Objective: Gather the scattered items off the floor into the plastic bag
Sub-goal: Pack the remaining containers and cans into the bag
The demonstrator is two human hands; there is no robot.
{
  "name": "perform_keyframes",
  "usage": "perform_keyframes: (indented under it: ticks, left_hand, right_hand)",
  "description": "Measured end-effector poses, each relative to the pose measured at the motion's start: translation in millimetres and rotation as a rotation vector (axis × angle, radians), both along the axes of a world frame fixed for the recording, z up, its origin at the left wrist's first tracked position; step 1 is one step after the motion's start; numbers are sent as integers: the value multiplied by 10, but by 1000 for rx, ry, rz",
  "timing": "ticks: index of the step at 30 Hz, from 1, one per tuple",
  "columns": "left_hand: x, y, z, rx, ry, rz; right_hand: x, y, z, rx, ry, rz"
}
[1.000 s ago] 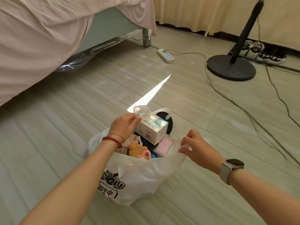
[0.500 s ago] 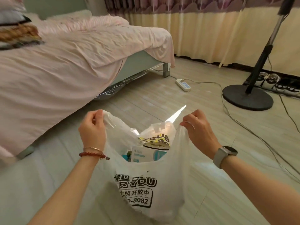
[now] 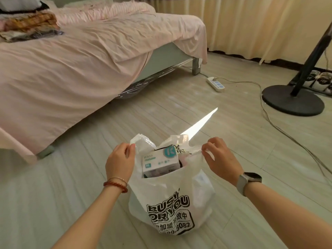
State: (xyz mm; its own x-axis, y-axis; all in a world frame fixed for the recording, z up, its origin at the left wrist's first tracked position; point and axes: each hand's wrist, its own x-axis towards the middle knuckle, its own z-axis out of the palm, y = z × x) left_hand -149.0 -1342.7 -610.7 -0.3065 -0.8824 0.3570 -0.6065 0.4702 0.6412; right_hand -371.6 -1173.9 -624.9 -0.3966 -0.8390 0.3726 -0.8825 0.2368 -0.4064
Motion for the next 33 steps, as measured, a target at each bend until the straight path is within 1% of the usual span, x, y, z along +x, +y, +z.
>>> perform_keyframes:
  ticks: [2,7,10,13,16,18,20,23,25,27,31,33]
  left_hand:
    - [-14,34,-92,49,-44,0]
    - [-94,98,-286,165,-102,-11]
    - [-161,123,-341,173,-181,-40]
    - [-243,151,-340,134,-245,-47]
    - [-315,281,-186,114,-248,-78]
    - [-335,480,8,84,-278,-105]
    - [-330,760,226,72,-314,-115]
    - [-292,1294,537,105,-396,-133]
    - [-241,1706,776,220,-440,-154]
    - [-184,2138,1109,363,-494,-220]
    - [-224,2969,1999,548,-664,-434]
    - [-343,3303,2468,582,-721,-572]
  right_hand:
    - [-21,54,-77,82,22,-19]
    - [-51,99,-217,255,3,-35]
    - [-45,71,-256,277,3,-26]
    - [-52,34,-273,263,33,-12]
    - [-43,72,-218,220,-16,-8]
    - [5,190,-75,217,-93,-26]
    - [102,389,152,208,-221,-88]
    - [319,899,598,125,-451,-297]
    - [483,1388,947,103,-589,-434]
    - [644,1955,1327,125,-719,-532]
    - [992,3123,2099,273,-943,-777]
    - [1120,3589,2512,313,-1011,-895]
